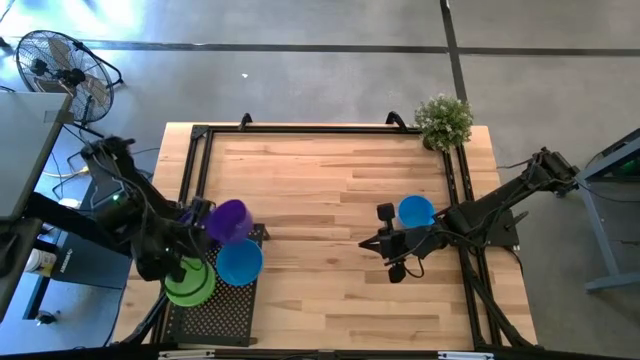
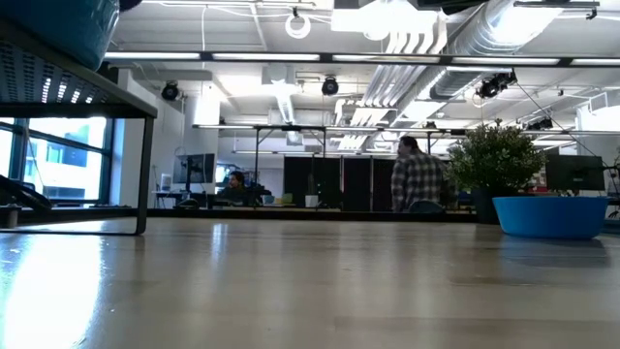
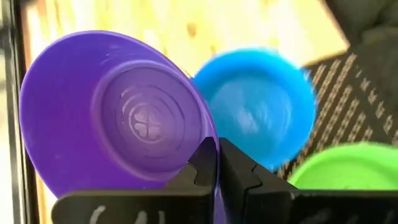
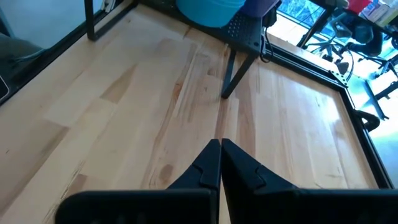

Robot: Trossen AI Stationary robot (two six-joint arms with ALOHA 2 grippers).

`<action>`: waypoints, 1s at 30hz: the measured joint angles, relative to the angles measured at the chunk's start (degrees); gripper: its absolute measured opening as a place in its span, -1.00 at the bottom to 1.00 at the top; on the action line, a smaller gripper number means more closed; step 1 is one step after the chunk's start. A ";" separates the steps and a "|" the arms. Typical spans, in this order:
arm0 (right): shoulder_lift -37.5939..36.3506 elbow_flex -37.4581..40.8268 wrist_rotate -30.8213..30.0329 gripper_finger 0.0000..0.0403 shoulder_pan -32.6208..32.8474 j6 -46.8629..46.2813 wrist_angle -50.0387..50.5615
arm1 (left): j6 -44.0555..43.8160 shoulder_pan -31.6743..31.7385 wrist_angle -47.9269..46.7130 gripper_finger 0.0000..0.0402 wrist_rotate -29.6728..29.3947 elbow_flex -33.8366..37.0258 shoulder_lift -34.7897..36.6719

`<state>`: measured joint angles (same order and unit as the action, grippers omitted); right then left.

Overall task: Pick & Place Mini bowls
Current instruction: Stack the violet bowl on the other violet bowls on the shelf

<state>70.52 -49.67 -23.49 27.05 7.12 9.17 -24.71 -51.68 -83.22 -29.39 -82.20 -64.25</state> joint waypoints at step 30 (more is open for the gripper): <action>0.07 16.82 17.39 -1.00 -15.05 9.67 -33.18 | 46.84 55.45 65.64 -1.00 25.91 23.44 -2.55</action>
<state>70.59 -32.85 -6.09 12.00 16.79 -24.01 22.14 3.77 -17.58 -3.48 -58.76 -66.81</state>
